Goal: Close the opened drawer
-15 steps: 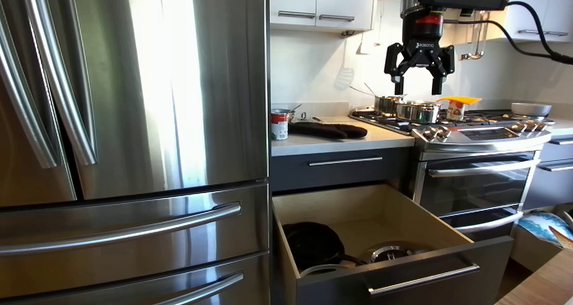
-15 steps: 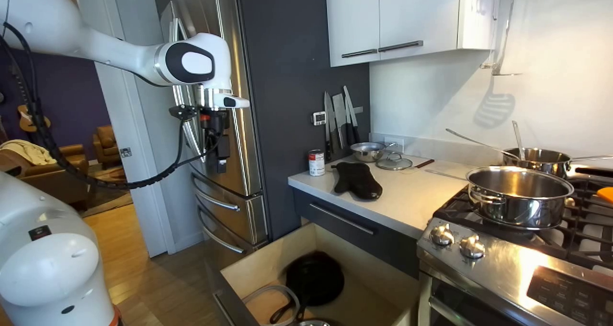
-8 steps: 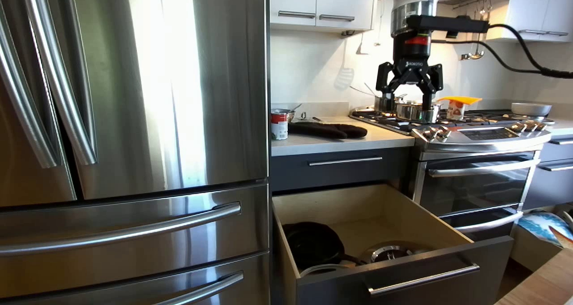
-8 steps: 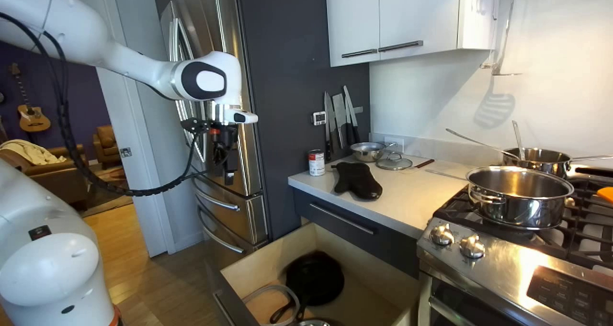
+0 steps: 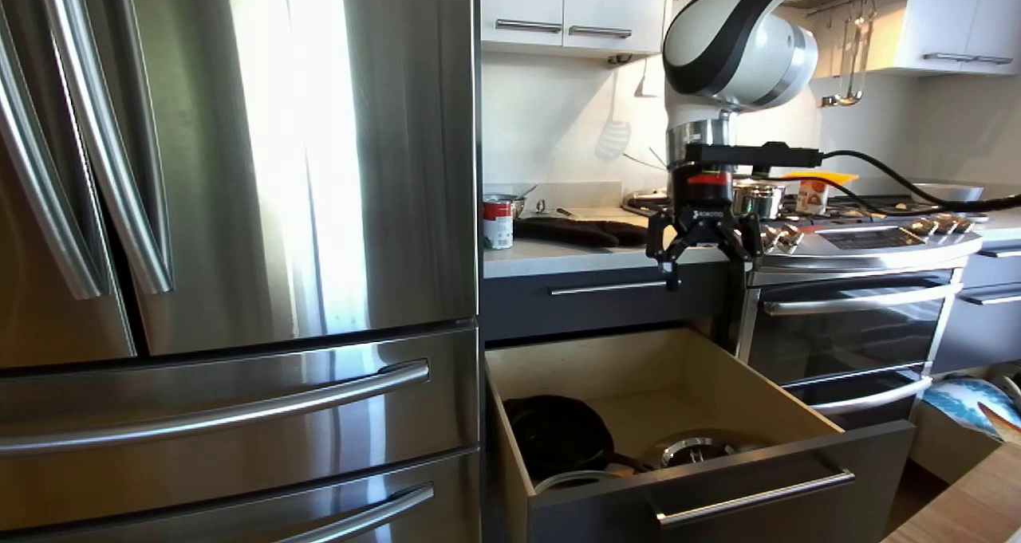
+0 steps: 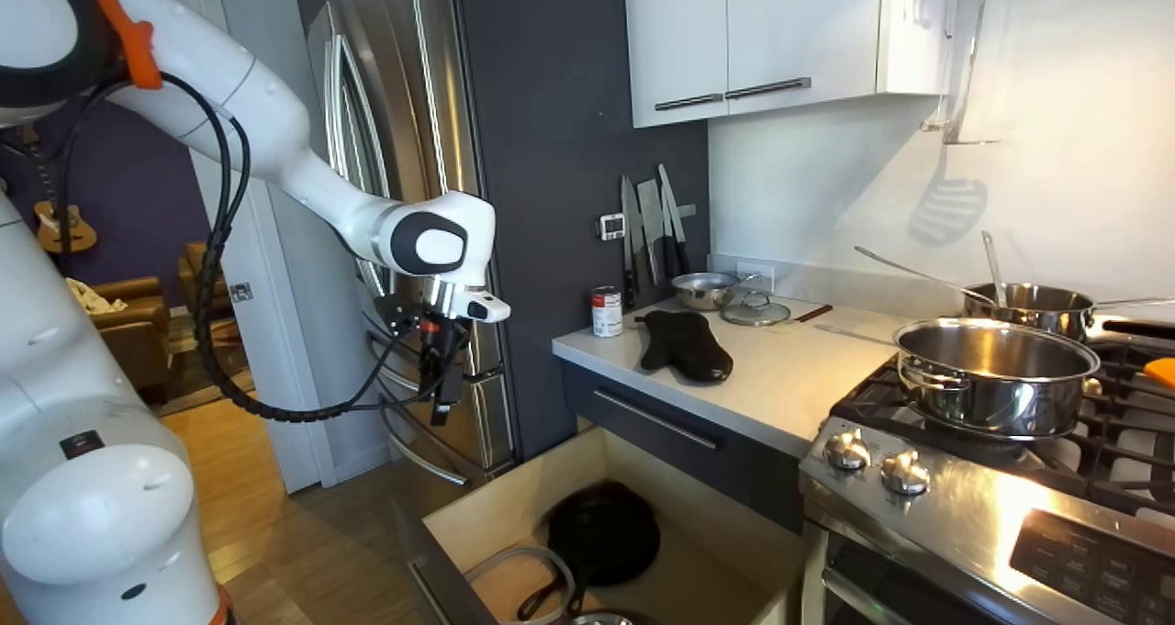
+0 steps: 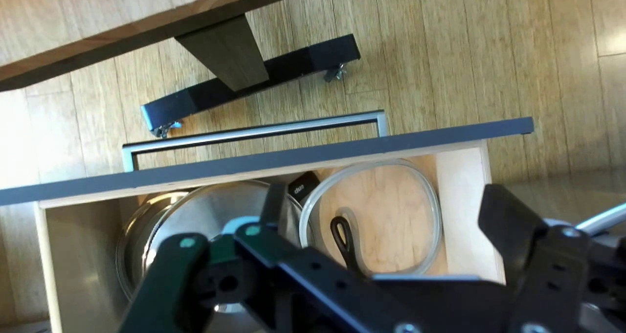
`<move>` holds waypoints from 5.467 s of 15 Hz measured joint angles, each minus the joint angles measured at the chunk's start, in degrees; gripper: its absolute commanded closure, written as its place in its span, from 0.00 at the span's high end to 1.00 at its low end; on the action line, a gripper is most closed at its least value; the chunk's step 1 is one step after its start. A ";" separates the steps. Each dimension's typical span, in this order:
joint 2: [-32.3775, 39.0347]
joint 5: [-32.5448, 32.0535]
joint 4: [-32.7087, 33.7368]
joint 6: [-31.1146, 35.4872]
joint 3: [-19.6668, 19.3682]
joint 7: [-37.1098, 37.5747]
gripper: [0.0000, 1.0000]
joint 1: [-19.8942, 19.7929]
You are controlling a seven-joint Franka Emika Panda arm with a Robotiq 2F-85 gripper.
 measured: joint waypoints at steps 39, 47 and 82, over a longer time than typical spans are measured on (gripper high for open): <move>42.02 5.96 6.02 35.20 8.98 -10.03 0.00 10.07; 46.16 5.09 6.33 45.25 8.05 -9.61 0.00 12.56; 62.42 7.23 15.69 84.43 -20.93 -3.23 0.00 38.71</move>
